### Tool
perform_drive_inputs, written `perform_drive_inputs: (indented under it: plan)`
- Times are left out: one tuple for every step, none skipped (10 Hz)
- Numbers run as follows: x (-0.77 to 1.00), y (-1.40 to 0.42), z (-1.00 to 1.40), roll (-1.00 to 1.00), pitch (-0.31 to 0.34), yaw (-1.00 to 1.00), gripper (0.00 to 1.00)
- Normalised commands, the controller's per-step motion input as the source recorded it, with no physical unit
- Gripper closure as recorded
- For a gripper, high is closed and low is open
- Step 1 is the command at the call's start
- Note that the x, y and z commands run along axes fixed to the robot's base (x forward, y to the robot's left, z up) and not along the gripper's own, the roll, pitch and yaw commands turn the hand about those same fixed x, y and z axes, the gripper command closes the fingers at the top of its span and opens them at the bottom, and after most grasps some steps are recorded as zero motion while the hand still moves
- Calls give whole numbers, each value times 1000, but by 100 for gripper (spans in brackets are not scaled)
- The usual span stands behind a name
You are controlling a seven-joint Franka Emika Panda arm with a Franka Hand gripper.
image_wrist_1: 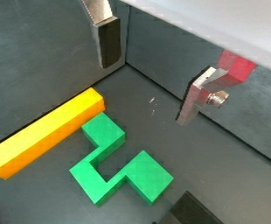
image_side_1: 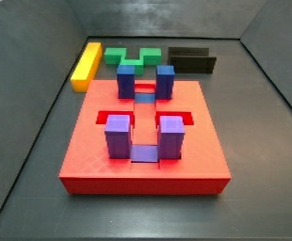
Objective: Pick up the yellow object. Move up. Move to above the board. Insert the yellow object.
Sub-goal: Pick up the yellow object.
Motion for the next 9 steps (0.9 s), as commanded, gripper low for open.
perform_drive_inputs:
  plan:
    - [0,-51,-74,13,0,6,0]
    - [0,-274,-191,119,0,49,0]
    - [0,-563,-309,221,0,123,0]
    - [0,-637,-409,277,0,203,0]
    - [-120,-386,-417,209,-74,80,0]
    - [-374,0,-389,110,-94,-57,0]
    - [-626,0,-397,80,-130,-134,0]
    - [-617,-9,-409,90,-120,-106,0]
    - [-463,-294,-414,137,-96,0,0]
